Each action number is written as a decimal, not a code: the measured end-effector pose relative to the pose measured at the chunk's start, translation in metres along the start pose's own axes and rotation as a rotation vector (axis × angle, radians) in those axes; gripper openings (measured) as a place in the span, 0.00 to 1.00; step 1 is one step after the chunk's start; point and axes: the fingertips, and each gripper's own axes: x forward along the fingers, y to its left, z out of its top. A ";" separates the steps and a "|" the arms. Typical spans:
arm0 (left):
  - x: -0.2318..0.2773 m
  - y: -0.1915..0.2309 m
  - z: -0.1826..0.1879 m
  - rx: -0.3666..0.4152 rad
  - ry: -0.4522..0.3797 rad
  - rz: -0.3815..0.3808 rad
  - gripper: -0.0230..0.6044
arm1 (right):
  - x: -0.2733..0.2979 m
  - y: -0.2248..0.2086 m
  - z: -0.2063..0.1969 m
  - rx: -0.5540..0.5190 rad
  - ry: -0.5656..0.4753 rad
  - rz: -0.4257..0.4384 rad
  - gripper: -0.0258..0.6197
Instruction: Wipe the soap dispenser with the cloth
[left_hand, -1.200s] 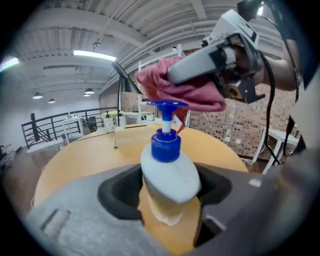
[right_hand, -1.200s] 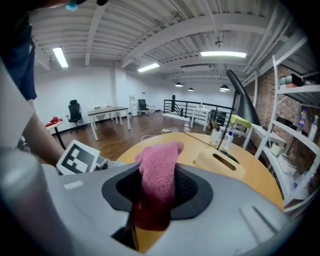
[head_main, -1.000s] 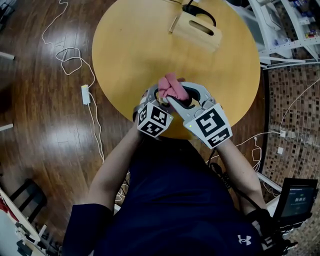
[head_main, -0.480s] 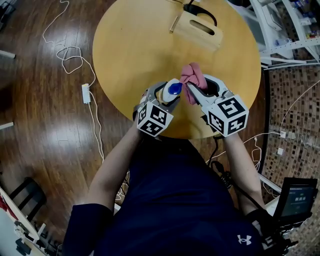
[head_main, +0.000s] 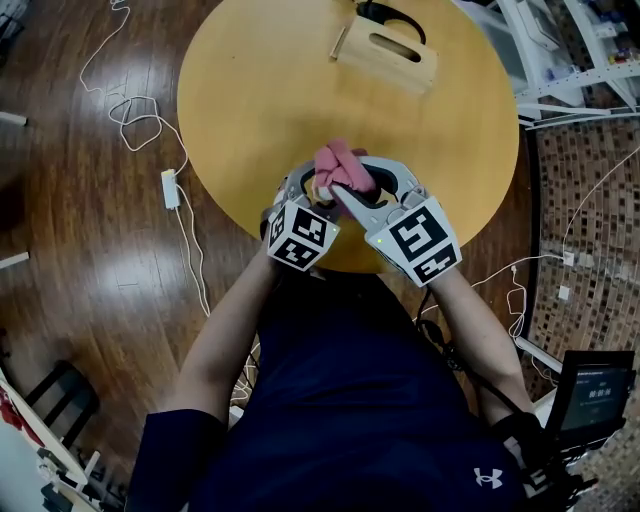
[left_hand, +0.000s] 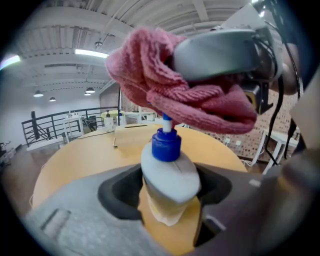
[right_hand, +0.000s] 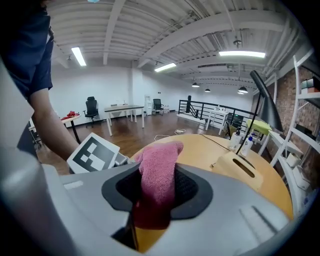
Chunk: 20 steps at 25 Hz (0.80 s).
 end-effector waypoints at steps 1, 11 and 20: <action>0.000 0.000 0.000 0.001 -0.001 0.001 0.50 | -0.001 -0.006 -0.003 0.015 0.001 -0.009 0.25; -0.016 0.007 -0.004 0.024 0.066 -0.004 0.55 | -0.028 -0.064 -0.019 0.303 -0.121 -0.141 0.25; -0.041 0.008 0.015 0.132 0.166 0.046 0.45 | -0.003 -0.026 -0.056 0.261 -0.049 0.036 0.25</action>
